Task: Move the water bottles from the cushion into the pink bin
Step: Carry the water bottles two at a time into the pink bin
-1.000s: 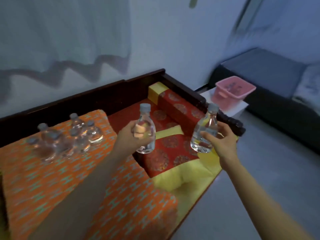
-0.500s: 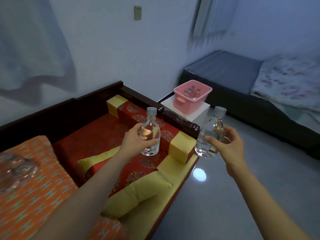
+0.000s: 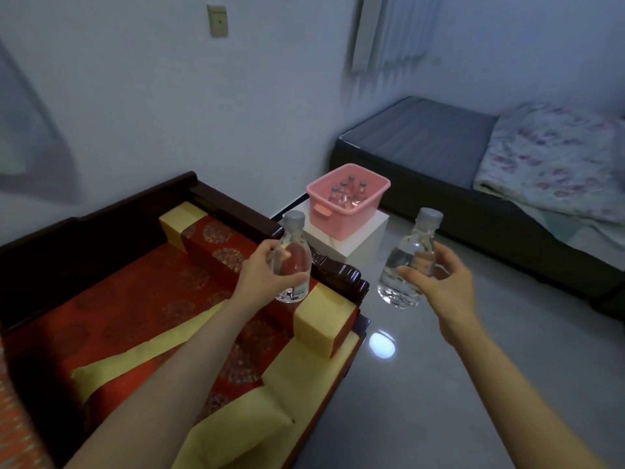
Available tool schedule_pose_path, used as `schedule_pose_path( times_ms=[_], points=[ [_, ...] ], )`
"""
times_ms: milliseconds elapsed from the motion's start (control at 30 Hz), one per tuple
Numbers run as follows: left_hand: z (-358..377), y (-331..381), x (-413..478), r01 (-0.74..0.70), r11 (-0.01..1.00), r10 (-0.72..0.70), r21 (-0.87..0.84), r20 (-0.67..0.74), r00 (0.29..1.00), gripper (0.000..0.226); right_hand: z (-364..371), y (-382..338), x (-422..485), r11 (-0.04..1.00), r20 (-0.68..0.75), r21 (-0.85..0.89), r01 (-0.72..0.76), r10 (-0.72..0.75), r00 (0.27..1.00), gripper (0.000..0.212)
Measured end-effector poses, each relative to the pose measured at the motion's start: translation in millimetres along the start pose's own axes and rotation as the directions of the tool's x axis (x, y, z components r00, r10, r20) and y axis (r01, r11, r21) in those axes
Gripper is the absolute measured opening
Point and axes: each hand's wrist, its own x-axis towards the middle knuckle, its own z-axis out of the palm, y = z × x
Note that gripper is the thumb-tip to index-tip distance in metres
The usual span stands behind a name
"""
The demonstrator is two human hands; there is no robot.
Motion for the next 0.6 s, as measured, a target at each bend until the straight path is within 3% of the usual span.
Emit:
schedule_pose_path(
  times_ms=[167, 433, 600],
  points=[
    [43.2, 7.5, 67.4, 0.047, 0.997, -0.050, -0.062, -0.041, 0.998, 0.069, -13.9, 6.8, 76.5, 0.999, 0.056, -0.041, 0.018, -0.016, 0.998, 0.054],
    [101.7, 22.5, 156.8, 0.066, 0.994, -0.070, -0.086, -0.038, 0.997, 0.068, -46.5, 29.8, 176.8, 0.999, 0.046, -0.040, -0.014, 0.016, 0.999, 0.057],
    [146.1, 37.5, 221.2, 0.059, 0.994, -0.069, -0.092, -0.111, 0.991, 0.064, -68.3, 63.2, 261.3, 0.999, 0.088, -0.014, -0.032, 0.034, 0.996, 0.062]
  ],
)
